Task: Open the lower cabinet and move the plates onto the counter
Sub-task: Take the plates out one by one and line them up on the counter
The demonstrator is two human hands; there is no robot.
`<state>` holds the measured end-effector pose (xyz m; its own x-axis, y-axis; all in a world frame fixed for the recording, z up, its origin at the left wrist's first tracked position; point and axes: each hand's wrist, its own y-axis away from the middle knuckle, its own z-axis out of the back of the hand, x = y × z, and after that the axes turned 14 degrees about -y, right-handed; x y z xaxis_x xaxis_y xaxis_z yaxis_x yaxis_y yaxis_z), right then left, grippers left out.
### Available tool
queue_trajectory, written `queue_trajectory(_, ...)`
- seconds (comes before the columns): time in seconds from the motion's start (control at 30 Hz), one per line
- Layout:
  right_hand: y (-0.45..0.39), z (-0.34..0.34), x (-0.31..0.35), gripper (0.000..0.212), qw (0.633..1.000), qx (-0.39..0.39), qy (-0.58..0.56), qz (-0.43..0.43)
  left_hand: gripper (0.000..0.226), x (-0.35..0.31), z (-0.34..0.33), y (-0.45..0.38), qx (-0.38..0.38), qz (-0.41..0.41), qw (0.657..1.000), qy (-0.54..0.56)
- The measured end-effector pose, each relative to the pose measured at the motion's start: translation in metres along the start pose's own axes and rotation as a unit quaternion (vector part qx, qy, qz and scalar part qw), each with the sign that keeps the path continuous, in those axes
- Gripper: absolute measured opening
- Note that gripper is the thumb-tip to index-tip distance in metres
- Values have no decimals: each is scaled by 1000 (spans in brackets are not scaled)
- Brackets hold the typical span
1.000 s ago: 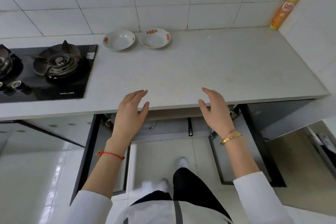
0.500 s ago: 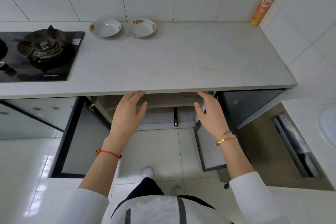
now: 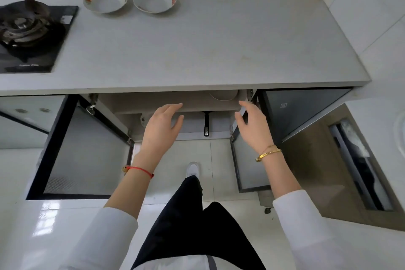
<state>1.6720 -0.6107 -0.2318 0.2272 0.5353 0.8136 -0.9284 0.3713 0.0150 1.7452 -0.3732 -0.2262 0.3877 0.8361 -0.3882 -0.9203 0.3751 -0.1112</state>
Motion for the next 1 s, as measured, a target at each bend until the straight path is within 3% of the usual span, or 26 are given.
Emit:
queue_trajectory(0.27,-76,-80,-116,42,1000,-22,-7,-10,37,45,-147,-67,15,-7,1000,-5)
queue_trajectory(0.63,-189,-181,-265,45,997,-78,-7,15,32,118,-337,-158,-29,-38,998,-27)
queue_trajectory(1.0,-279,-203,-354,35,989,-139,-23,-41,40,122,-430,-255,-49,-29,998,17)
